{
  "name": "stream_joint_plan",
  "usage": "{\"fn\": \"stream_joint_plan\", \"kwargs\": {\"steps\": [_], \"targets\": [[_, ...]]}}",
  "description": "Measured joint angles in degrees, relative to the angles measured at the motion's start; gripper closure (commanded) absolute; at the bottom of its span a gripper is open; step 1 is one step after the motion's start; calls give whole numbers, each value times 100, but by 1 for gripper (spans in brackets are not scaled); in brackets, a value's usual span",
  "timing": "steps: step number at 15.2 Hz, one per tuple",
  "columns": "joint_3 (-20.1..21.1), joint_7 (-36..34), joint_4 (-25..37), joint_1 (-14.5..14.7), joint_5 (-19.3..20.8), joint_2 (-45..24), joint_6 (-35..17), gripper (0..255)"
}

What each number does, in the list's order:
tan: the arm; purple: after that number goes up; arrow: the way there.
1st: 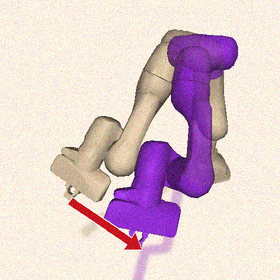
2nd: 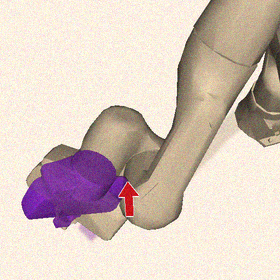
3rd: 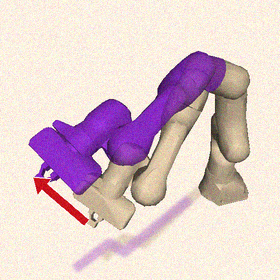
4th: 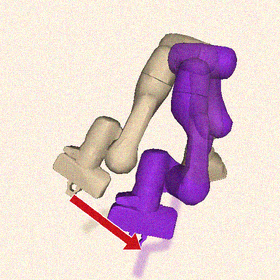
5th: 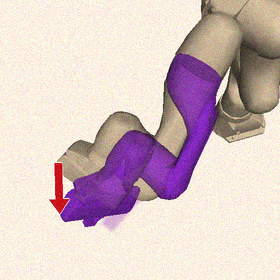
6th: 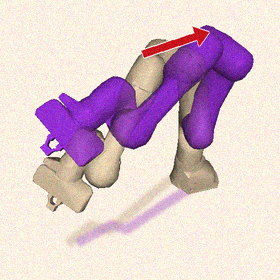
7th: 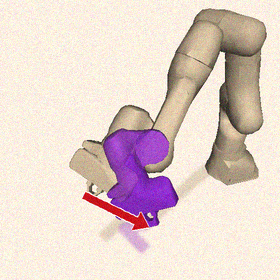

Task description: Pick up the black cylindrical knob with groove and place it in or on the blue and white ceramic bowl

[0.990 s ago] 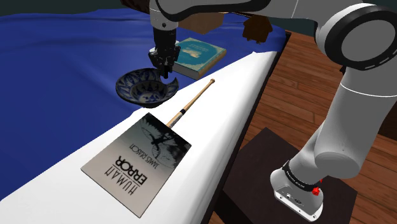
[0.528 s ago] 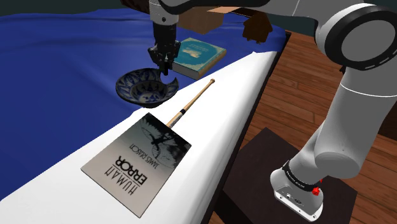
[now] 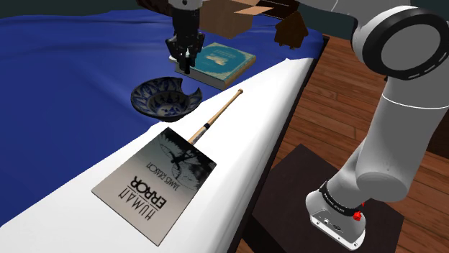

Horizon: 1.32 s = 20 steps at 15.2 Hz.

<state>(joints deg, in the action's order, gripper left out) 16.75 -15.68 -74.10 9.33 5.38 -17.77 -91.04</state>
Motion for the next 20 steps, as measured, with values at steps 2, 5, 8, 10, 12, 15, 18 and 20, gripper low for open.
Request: {"fn": "stream_joint_plan", "kwargs": {"steps": [2, 5, 8, 10, 12, 15, 18, 20], "targets": [[3, -5, 237, 23, 16, -54, 185, 255], [4, -1, 586, 54, 41, -139, 450, 255], [7, -9, 1034, 111, 86, -294, 747, 255], [9, -17, 1338, 154, 117, -391, 956, 255], [7, -17, 1728, 206, 158, -521, 1216, 255], [-2, -9, 2381, 305, 235, -772, 1620, 255], [2, -61, 2808, 422, 288, -917, 1906, 255], [57, -269, 2657, 561, 279, -813, 1866, 255]]}}
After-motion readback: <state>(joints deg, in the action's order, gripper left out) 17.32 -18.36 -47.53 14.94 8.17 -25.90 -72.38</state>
